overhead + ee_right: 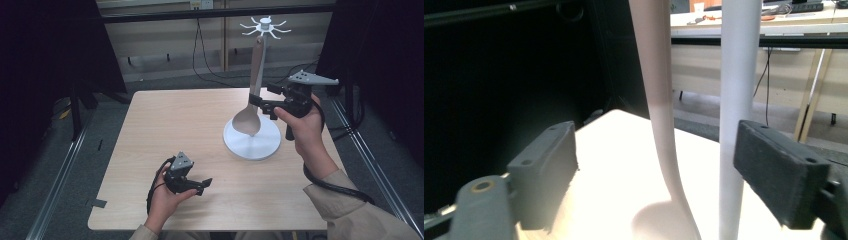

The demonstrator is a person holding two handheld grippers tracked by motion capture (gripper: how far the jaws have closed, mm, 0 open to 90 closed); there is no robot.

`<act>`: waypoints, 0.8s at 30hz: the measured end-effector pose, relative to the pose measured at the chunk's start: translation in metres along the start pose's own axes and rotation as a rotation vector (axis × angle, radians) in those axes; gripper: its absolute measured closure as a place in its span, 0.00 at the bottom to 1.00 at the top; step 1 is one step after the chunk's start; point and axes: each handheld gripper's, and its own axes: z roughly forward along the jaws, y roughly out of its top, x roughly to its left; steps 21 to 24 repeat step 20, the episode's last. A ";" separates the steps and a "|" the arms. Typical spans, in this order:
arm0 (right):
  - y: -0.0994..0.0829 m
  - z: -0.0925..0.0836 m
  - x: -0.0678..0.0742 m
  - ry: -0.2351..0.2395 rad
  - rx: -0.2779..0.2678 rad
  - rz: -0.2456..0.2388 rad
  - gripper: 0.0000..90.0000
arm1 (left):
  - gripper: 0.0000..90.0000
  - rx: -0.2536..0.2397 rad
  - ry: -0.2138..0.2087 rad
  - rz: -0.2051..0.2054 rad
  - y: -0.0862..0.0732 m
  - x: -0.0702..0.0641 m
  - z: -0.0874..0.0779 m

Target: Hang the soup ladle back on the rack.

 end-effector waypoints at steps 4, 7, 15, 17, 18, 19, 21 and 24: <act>-0.005 -0.004 0.000 -0.013 0.030 -0.024 0.13 | 0.11 0.000 -0.003 -0.002 0.000 0.000 0.000; -0.009 -0.007 0.000 -0.017 0.054 -0.044 0.10 | 0.11 0.003 -0.006 0.004 0.001 0.000 0.000; -0.023 -0.018 0.005 -0.015 0.089 -0.069 0.06 | 0.11 -0.002 -0.008 0.007 0.001 0.000 0.000; -0.027 -0.020 0.005 -0.012 0.088 -0.067 0.06 | 0.10 -0.004 -0.012 0.006 0.002 -0.001 0.000; -0.028 -0.021 0.005 -0.012 0.091 -0.064 0.06 | 0.10 -0.010 -0.016 0.000 0.002 -0.001 0.001; -0.030 -0.022 0.004 -0.009 0.093 -0.061 0.06 | 0.09 -0.011 -0.018 -0.001 0.002 -0.001 0.001; -0.031 -0.022 0.004 -0.011 0.097 -0.061 0.06 | 0.09 -0.012 -0.021 -0.002 0.002 -0.001 0.001; -0.031 -0.022 0.004 -0.011 0.097 -0.061 0.06 | 0.09 -0.012 -0.021 -0.002 0.002 -0.001 0.001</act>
